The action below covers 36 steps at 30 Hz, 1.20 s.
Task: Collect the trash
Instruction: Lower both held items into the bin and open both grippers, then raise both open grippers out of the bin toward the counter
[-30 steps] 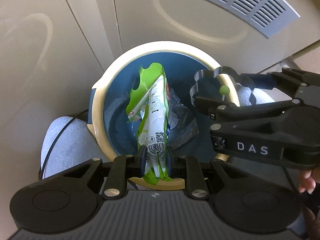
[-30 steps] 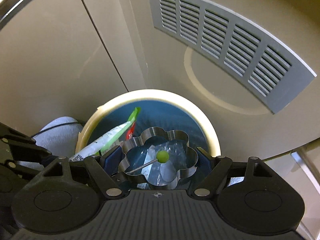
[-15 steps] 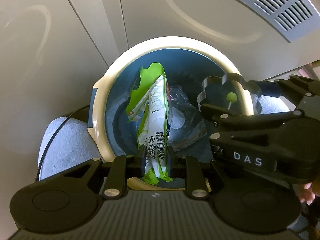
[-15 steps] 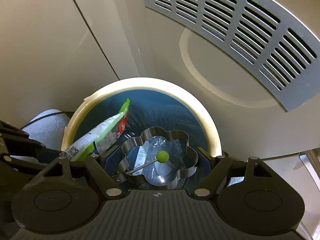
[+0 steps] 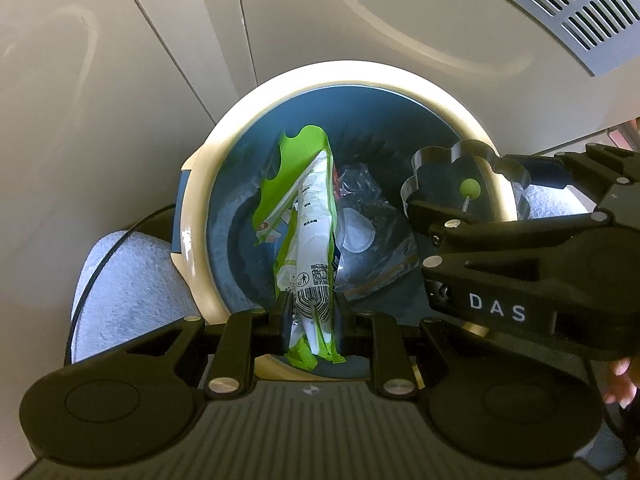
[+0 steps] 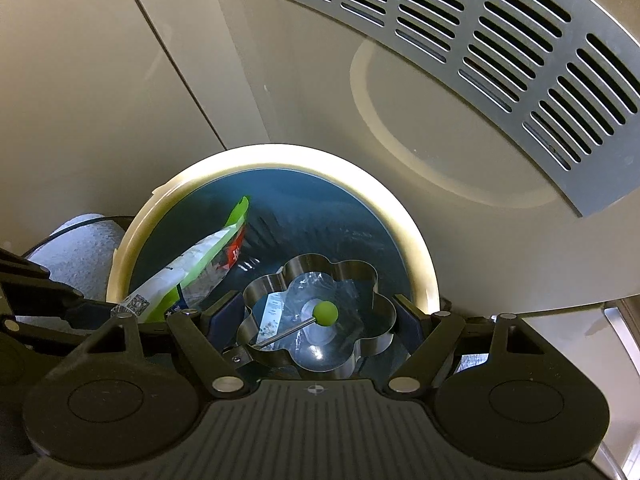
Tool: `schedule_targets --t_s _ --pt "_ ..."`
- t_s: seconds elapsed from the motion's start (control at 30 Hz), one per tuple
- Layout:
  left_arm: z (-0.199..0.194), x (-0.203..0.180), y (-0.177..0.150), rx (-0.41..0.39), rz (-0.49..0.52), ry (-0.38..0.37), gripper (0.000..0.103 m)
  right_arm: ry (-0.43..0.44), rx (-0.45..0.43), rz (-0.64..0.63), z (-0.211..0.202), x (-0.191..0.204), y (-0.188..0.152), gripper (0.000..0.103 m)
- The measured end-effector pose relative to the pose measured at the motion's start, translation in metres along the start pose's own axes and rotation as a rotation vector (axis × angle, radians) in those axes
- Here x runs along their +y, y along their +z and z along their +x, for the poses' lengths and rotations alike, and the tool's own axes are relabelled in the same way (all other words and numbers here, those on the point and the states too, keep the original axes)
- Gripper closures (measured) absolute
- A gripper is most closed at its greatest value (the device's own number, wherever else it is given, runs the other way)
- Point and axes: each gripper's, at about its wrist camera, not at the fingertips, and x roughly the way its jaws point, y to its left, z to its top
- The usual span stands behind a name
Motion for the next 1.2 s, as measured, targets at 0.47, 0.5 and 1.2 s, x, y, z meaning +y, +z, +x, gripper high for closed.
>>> schedule_targets --t_s 0.47,0.5,1.2 --pt "0.003 0.001 0.004 0.012 0.001 0.004 0.081 -0.005 0.022 0.001 0.006 0.0 0.002 0.022" --pt "0.004 0.001 0.004 0.013 0.0 0.006 0.081 -0.005 0.024 0.003 0.006 0.0 0.002 0.022" --pt "-0.018 0.016 0.0 -0.003 -0.088 -0.008 0.0 0.017 -0.024 0.072 -0.026 -0.009 0.009 0.007"
